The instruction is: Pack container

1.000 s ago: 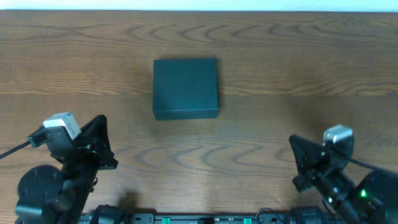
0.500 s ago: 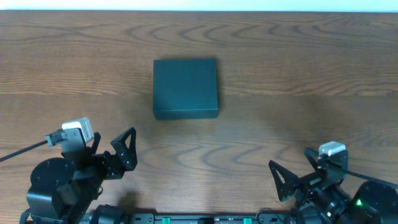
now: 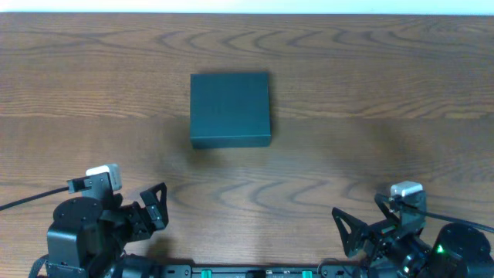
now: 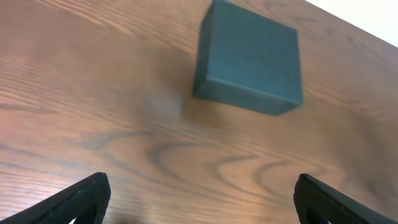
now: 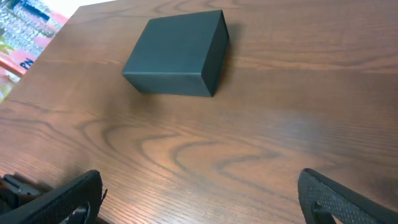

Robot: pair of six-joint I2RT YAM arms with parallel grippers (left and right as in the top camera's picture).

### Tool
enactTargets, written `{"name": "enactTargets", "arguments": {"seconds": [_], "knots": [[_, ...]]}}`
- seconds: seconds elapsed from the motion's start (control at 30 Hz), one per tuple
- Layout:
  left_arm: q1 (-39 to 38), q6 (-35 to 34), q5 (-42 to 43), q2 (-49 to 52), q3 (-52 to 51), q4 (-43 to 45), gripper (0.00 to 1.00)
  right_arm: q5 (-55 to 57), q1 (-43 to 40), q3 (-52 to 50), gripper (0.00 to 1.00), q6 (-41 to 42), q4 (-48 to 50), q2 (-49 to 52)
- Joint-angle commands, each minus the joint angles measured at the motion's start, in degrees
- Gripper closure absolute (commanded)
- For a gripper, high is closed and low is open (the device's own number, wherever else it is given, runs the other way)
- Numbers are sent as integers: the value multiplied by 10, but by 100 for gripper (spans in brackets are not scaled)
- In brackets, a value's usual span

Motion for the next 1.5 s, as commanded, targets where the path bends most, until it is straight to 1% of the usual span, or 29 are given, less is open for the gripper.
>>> {"name": "enactTargets", "arguments": {"seconds": [0.0,0.07,0.17,0.27,0.43,0.6,0.73,0.87,0.97,1.1,1.2,1.37,1.47], "knots": [[-2,0,-59,-10,-6,5,5,-4,8,3,1,4,-2,-1],[0,0,-97,-16,-18,23,5,-4,8,3,1,4,-2,-1],[15,2,-157,-41,-64,75,5,-4,8,3,1,4,-2,-1],[34,3,-188,-83,-123,122,4,-4,8,3,1,4,-2,-1],[76,33,-199,-169,-216,170,4,-4,8,3,1,4,-2,-1],[115,37,-209,-225,-278,178,4,-4,8,3,1,4,-2,-1],[129,63,-208,-270,-334,182,4,-4,8,3,1,4,-2,-1],[131,64,-208,-286,-366,191,5,-4,8,3,1,4,-2,-1],[131,83,-202,-292,-391,212,5,-4,8,3,1,4,-2,-1],[131,123,-167,-292,-415,247,5,-4,8,3,1,4,-2,-1],[131,160,-125,-292,-429,261,5,-4,8,3,1,4,-2,-1],[131,166,-81,-292,-459,279,5,-4,8,3,1,4,-2,-1],[131,168,-66,-292,-487,308,5,-4,8,3,1,4,-2,-1]]}}
